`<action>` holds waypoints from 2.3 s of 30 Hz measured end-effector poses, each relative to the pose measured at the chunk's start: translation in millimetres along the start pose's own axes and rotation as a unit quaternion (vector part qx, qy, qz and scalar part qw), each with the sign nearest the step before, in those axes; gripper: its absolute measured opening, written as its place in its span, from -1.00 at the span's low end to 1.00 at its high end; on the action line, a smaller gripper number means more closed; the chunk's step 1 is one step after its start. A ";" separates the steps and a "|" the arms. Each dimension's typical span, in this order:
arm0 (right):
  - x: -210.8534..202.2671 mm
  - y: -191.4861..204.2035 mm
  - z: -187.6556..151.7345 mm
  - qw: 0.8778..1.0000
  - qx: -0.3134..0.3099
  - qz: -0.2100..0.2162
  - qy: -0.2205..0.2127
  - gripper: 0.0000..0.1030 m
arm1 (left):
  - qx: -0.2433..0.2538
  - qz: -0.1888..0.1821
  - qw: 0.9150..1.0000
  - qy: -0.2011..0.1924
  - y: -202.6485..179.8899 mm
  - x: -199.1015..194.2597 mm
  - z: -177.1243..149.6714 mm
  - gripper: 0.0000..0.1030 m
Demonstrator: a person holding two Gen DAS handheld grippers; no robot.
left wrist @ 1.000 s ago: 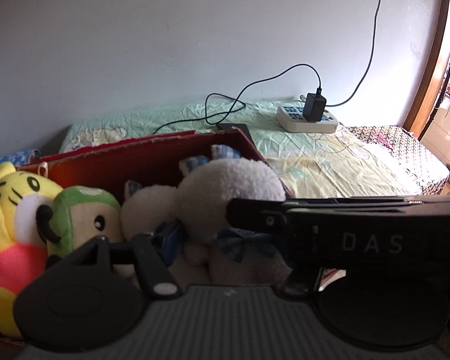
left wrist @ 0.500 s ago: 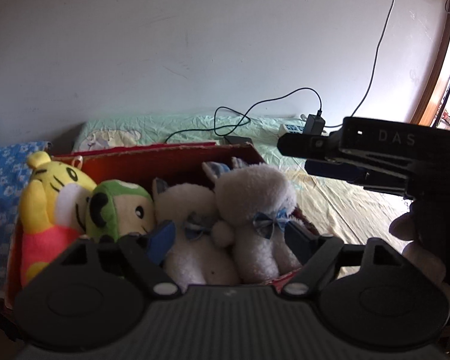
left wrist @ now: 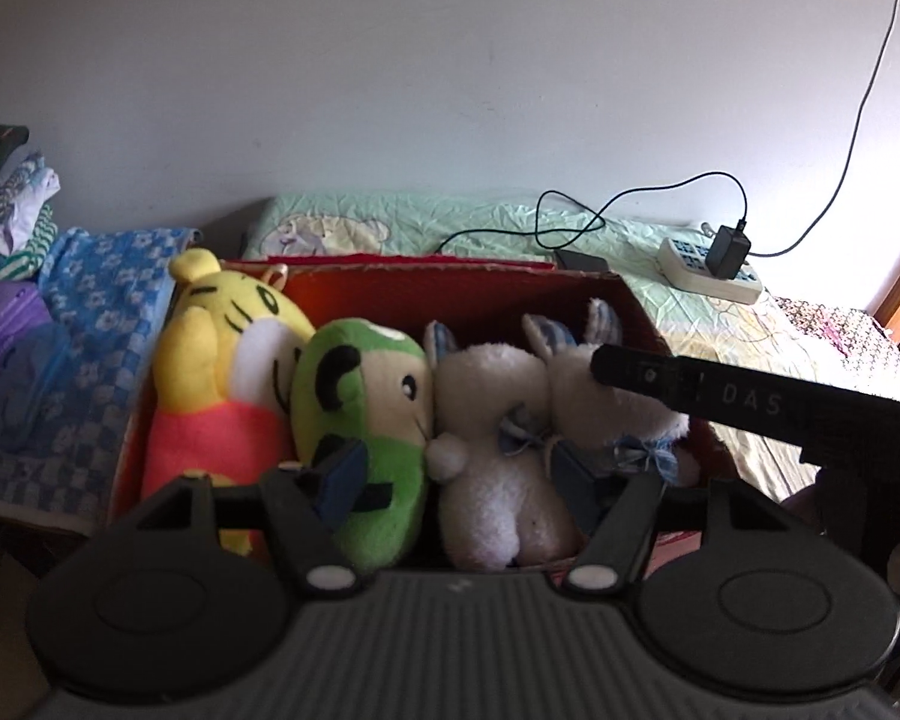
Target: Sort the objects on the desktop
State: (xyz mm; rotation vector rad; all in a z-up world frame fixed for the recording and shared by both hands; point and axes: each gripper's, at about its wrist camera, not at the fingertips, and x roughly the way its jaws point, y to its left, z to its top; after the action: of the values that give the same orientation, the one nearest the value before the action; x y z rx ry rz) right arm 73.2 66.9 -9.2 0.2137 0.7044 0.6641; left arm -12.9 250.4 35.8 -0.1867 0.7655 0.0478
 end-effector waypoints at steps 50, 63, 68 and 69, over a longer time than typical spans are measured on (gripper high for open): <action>-146.7 -172.2 -75.9 0.960 0.018 -0.239 0.147 0.39 | 0.030 0.127 0.974 0.187 -212.2 30.0 -97.7 0.95; -106.9 -117.3 -81.7 0.967 -0.046 -0.178 0.178 0.40 | -0.042 0.175 0.962 0.207 -137.5 21.1 -96.6 0.95; -94.2 -91.5 -83.2 0.967 -0.064 -0.166 0.184 0.46 | -0.040 0.186 0.960 0.207 -115.5 17.0 -91.5 0.94; -91.6 -85.9 -83.5 0.967 -0.069 -0.164 0.185 0.47 | -0.040 0.188 0.959 0.207 -111.7 15.7 -91.5 0.94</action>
State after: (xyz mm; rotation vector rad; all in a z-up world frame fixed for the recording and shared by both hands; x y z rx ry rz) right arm 8.3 -60.4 -57.4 -0.1593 1.0203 0.4338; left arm -51.9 123.3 -22.8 -0.1253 1.2108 0.4115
